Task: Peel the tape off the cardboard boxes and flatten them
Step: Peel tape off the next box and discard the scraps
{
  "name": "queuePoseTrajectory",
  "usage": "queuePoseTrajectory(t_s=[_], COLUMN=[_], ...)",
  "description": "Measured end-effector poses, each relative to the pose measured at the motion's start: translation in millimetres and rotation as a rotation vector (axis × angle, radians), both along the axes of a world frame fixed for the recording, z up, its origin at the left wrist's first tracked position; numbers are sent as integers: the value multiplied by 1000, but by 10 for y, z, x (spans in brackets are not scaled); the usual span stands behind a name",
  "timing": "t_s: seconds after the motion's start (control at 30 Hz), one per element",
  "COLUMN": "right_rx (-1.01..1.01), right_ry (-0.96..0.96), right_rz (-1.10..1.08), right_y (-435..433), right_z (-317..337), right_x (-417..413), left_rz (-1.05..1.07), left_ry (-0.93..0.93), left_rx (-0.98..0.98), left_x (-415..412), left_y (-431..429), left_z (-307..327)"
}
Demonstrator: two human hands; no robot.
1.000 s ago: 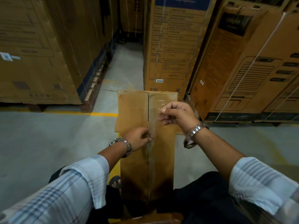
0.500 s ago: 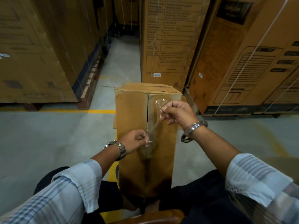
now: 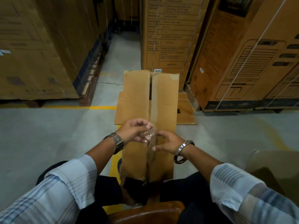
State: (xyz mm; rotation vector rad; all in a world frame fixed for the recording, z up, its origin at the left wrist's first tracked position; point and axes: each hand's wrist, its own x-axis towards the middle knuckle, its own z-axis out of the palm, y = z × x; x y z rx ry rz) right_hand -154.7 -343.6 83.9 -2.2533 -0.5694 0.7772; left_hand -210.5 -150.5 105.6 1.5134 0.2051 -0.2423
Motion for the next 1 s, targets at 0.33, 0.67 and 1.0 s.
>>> queuePoseTrajectory(t_s=[0.33,0.67,1.0], right_rx=[483,818,721], right_ry=[266,349,369], right_rz=[-488,-626,-568], right_y=[92,-26,65], right_z=[348,596,567], right_x=[120,246,130], left_rz=[213,183,165], left_ry=[-170,-31,-264], left_rx=[261,73,467], left_x=[163,139,141], left_y=[211,21,-209], left_z=[223,7,-51])
